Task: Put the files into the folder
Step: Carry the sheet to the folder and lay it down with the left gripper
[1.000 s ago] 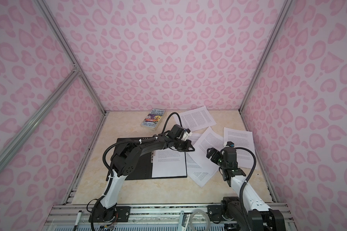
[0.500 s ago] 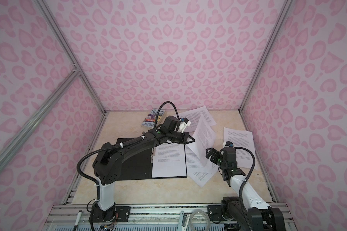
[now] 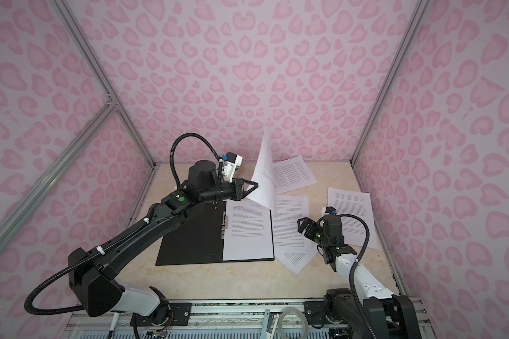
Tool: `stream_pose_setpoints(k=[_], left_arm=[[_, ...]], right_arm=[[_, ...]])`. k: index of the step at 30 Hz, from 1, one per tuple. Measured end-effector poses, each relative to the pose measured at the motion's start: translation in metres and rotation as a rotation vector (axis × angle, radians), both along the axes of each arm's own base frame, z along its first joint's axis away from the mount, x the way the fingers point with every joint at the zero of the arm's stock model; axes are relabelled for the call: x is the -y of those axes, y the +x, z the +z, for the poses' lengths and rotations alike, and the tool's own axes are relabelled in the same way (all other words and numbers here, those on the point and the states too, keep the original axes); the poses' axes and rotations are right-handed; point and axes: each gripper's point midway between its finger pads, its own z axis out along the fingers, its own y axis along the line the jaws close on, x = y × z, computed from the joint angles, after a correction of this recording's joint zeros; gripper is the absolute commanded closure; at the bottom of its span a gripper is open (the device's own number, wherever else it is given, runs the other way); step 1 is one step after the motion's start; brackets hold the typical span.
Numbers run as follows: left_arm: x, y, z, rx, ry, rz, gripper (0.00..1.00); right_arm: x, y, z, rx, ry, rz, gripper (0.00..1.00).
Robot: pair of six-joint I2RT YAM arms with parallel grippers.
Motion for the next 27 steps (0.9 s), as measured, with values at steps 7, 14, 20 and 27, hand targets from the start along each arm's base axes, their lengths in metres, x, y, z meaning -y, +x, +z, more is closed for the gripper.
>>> stream_pose_setpoints(k=[7, 14, 20, 27], left_arm=[[-0.066, 0.016, -0.058, -0.154, 0.008, 0.191, 0.97], [-0.129, 0.004, -0.139, -0.322, 0.057, 0.347, 0.97], [-0.181, -0.022, -0.215, -0.489, 0.125, 0.474, 0.97], [-0.222, -0.047, -0.274, -0.612, 0.222, 0.578, 0.97]], right_arm=[[-0.015, 0.004, -0.004, -0.002, 0.024, 0.051, 0.02], [-0.037, 0.009, -0.002, -0.014, 0.030, 0.117, 0.02], [-0.068, 0.006, -0.004, -0.034, 0.046, 0.223, 0.02], [-0.109, -0.001, -0.002, -0.035, 0.059, 0.364, 0.03]])
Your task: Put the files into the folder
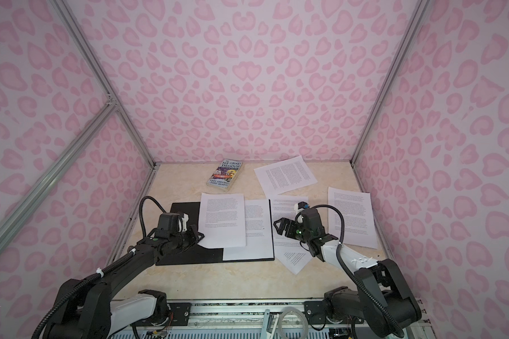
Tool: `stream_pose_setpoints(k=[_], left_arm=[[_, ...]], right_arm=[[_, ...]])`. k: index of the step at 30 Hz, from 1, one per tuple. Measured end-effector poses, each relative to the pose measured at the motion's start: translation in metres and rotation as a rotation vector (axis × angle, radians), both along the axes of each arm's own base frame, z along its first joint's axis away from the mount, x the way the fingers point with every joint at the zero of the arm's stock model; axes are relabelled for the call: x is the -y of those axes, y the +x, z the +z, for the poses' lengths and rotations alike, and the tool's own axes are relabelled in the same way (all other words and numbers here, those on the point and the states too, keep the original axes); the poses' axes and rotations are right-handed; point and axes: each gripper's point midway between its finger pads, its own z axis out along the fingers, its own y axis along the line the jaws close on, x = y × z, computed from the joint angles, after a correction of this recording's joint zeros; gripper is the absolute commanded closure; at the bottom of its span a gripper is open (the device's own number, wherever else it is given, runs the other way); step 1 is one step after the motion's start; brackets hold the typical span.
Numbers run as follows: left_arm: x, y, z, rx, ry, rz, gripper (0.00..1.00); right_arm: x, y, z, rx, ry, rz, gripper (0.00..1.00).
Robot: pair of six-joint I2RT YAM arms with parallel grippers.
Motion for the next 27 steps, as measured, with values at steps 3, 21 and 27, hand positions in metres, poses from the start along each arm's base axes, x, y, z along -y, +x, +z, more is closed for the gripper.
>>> stream_pose_setpoints(k=[3, 21, 27], left_arm=[[-0.007, -0.007, -0.018, -0.043, 0.037, 0.000, 0.97], [-0.006, -0.009, -0.039, -0.067, 0.077, -0.050, 0.97], [-0.004, -0.008, -0.039, -0.059, 0.078, -0.062, 0.97]], right_arm=[[-0.023, -0.003, 0.002, 0.014, 0.002, 0.079, 0.03], [-0.174, -0.018, -0.008, -0.006, 0.046, 0.463, 0.06], [-0.193, 0.013, -0.016, -0.033, 0.030, 0.431, 0.12]])
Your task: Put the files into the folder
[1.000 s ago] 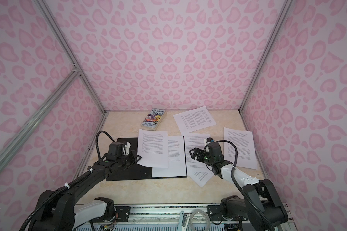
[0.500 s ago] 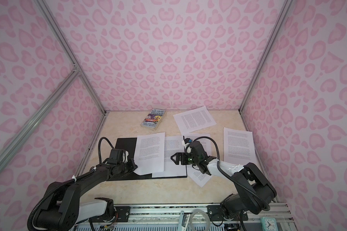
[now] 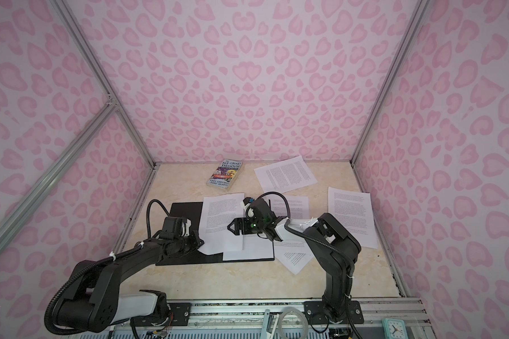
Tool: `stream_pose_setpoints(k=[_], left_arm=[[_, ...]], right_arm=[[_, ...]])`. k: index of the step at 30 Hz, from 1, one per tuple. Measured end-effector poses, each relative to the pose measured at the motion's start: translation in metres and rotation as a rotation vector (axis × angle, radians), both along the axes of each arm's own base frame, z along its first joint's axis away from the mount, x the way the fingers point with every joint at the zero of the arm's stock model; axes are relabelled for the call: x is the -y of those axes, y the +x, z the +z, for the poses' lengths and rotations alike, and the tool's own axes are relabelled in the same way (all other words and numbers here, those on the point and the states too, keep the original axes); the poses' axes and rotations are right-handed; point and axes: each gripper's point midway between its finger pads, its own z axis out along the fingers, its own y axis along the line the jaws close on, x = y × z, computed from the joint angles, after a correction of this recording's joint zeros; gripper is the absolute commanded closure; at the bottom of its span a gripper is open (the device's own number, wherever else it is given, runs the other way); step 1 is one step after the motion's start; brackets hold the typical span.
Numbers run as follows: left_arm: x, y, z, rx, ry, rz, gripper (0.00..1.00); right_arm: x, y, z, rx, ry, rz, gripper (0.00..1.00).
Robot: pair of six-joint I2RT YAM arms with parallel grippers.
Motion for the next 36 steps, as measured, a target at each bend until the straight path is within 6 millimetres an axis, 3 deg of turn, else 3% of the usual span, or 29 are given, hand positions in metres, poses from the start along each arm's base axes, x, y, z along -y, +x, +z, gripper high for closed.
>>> stream_pose_setpoints(k=[4, 7, 15, 24, 29, 31, 33, 36], left_arm=[[0.000, 0.000, 0.000, 0.000, 0.000, 0.000, 0.97], [0.000, 0.000, 0.000, 0.000, 0.000, -0.001, 0.97], [0.000, 0.000, 0.000, 0.000, 0.000, -0.001, 0.97], [0.000, 0.000, 0.000, 0.000, 0.000, -0.002, 0.97], [0.000, 0.000, 0.000, 0.002, 0.000, -0.002, 0.95], [0.001, 0.000, 0.001, 0.003, -0.001, -0.002, 0.94], [0.000, -0.001, 0.002, 0.004, 0.000, -0.005, 0.91], [0.001, -0.002, 0.004, 0.008, 0.002, -0.009, 0.72]], right_arm=[[0.003, 0.021, -0.021, -0.062, -0.004, -0.051, 0.14], [0.002, 0.034, -0.019, -0.068, 0.024, -0.078, 0.14], [-0.011, 0.035, -0.011, -0.089, 0.064, -0.045, 0.26], [-0.019, 0.035, -0.006, -0.104, 0.096, -0.030, 0.55], [-0.018, 0.040, -0.004, -0.107, 0.106, -0.043, 0.87], [-0.013, 0.043, -0.006, -0.120, 0.110, -0.055, 0.94], [-0.004, 0.045, -0.008, -0.141, 0.115, -0.080, 0.99], [0.006, 0.044, -0.003, -0.145, 0.115, -0.094, 1.00]])
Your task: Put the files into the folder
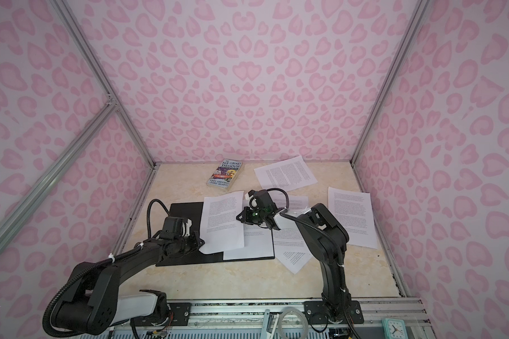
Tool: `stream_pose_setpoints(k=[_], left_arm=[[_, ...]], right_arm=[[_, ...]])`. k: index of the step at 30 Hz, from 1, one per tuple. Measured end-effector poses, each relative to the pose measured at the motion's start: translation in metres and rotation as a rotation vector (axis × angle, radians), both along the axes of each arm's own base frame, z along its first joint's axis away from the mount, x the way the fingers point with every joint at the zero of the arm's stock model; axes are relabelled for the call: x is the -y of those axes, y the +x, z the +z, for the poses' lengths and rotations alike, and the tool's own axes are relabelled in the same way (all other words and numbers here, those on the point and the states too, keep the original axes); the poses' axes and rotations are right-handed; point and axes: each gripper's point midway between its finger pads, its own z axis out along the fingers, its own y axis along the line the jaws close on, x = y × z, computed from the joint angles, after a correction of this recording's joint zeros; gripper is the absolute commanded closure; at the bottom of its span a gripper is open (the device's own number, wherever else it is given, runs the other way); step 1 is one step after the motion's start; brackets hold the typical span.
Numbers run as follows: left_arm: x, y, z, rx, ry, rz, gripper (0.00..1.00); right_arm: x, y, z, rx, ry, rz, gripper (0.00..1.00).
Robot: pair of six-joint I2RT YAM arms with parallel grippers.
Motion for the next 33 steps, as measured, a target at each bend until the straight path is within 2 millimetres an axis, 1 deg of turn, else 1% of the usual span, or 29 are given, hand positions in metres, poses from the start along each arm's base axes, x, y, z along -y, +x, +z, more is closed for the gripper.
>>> stream_pose_setpoints(k=[1, 3, 5, 6, 8, 9, 11, 13, 14, 17, 20, 26, 33], left_arm=[[0.000, 0.000, 0.001, 0.001, -0.004, 0.000, 0.66], [0.000, 0.000, 0.005, 0.017, -0.007, -0.001, 0.50], [0.002, 0.000, 0.010, 0.032, -0.020, -0.003, 0.35], [0.002, -0.001, 0.012, 0.042, -0.024, -0.004, 0.28], [0.004, -0.002, 0.019, 0.068, -0.037, -0.009, 0.15], [0.004, -0.002, 0.022, 0.080, -0.041, -0.007, 0.12], [0.004, -0.001, 0.032, 0.119, -0.048, -0.007, 0.10], [0.004, -0.001, 0.040, 0.153, -0.053, -0.008, 0.09], [0.004, -0.001, 0.043, 0.166, -0.056, -0.008, 0.08], [0.004, -0.001, 0.048, 0.190, -0.060, -0.009, 0.06], [0.004, -0.002, 0.049, 0.195, -0.063, -0.011, 0.05], [0.005, -0.003, 0.045, 0.179, -0.065, -0.014, 0.06], [0.008, -0.004, 0.034, 0.138, -0.076, -0.025, 0.06]], right_arm=[[0.002, 0.000, 0.004, 0.008, 0.004, -0.002, 1.00], [0.007, -0.003, 0.013, 0.020, 0.011, -0.006, 1.00], [0.017, -0.008, 0.015, 0.019, 0.013, -0.007, 1.00], [0.025, -0.008, 0.015, 0.015, 0.013, -0.017, 1.00], [0.048, -0.009, 0.014, 0.004, 0.006, -0.050, 1.00], [0.060, -0.009, 0.014, -0.001, -0.002, -0.067, 1.00], [0.087, -0.008, 0.014, -0.004, -0.033, -0.100, 1.00], [0.109, -0.011, 0.012, -0.002, -0.079, -0.119, 1.00], [0.118, -0.016, 0.010, -0.002, -0.109, -0.116, 1.00], [0.131, -0.027, 0.000, -0.007, -0.185, -0.087, 1.00], [0.137, -0.036, -0.006, -0.004, -0.222, -0.069, 1.00], [0.137, -0.043, -0.013, -0.002, -0.230, -0.055, 1.00], [0.131, -0.037, -0.011, 0.012, -0.200, -0.075, 1.00]])
